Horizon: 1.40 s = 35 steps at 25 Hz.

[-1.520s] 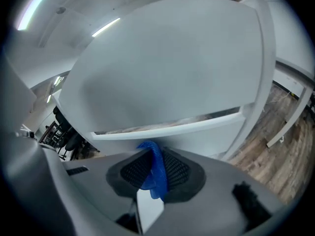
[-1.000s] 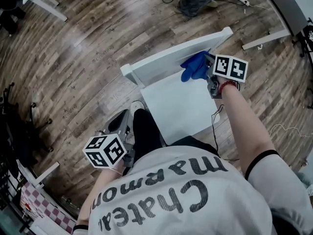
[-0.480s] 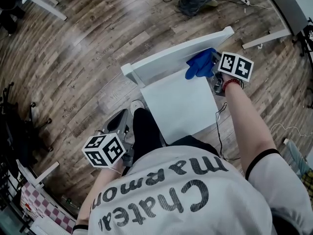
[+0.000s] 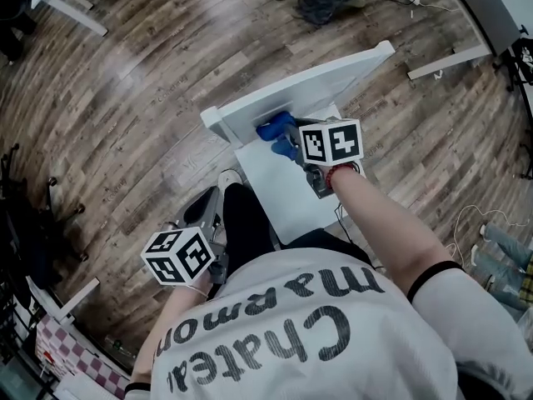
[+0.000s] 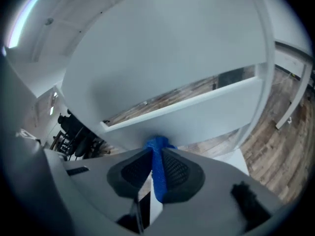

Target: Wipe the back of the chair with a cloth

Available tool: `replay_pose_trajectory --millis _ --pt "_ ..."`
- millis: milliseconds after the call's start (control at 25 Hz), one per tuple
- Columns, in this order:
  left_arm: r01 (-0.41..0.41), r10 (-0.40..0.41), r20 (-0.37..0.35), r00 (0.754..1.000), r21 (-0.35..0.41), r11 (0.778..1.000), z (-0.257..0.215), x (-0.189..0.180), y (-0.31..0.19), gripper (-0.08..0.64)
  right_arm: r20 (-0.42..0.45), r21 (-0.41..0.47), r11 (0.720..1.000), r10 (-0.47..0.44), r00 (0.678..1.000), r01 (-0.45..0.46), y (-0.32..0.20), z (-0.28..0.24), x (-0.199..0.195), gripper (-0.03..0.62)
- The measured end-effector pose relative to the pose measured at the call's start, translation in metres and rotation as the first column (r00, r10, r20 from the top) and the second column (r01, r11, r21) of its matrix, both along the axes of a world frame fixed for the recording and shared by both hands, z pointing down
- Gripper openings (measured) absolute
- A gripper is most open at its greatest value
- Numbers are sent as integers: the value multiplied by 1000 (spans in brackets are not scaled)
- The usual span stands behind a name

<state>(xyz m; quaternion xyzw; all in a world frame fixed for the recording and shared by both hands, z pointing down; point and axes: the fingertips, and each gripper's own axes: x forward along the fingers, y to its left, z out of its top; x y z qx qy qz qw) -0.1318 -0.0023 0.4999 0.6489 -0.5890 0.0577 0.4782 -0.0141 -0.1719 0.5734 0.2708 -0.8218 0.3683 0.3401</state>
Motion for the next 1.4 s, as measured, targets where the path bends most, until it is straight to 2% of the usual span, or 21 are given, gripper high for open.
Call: replay_pose_trajectory --millis 120,240,360,440,640,1040,1240,1400 --pt "16 -16 -6 1000 -5 1000 3 0 0 6 54 -11 990 -140 989 141 34 -8 -39 67" --pt "32 -32 -15 999 5 999 3 1 -6 6 104 -17 965 -259 960 262 64 -17 -70 67" --pt "36 -36 -21 999 10 999 3 -2 -9 6 134 -45 946 -314 940 322 87 -17 -90 67" --pt "45 -44 -26 999 9 999 4 -5 -7 6 138 -53 944 -317 938 327 92 -13 -95 67" --pt "76 -76 -32 997 -14 997 13 -16 5 6 132 -62 964 -248 960 258 72 -5 -92 67" --pt "67 -68 -46 997 -20 998 17 -16 5 6 62 4 989 -151 987 151 31 1 -62 67" --pt "55 -56 -49 997 -23 998 17 -13 3 6 81 -35 998 -41 996 44 18 2 -43 67" --pt "52 -53 -45 998 -20 998 15 -14 5 6 76 -73 994 86 993 -81 5 8 -20 67"
